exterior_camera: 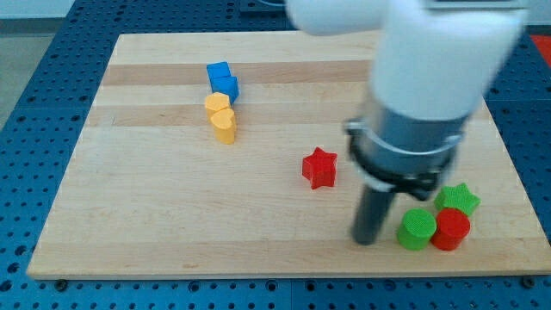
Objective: Push the red star towards the red circle
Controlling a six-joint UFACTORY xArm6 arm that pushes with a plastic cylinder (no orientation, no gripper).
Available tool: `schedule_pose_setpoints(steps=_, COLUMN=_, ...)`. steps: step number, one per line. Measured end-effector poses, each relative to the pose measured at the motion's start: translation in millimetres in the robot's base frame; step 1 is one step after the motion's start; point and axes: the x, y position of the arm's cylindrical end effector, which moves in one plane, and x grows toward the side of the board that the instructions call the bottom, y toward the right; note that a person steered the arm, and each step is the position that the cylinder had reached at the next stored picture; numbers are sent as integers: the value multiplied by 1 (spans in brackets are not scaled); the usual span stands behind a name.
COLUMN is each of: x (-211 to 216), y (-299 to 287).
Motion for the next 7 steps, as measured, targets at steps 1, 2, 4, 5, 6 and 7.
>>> schedule_pose_setpoints(steps=1, x=-4, y=-93)
schedule_pose_setpoints(steps=2, x=-41, y=-153)
schedule_pose_setpoints(steps=4, x=-127, y=-138)
schedule_pose_setpoints(steps=5, x=-126, y=-76)
schedule_pose_setpoints(steps=6, x=-105, y=-7)
schedule_pose_setpoints(steps=7, x=-100, y=52)
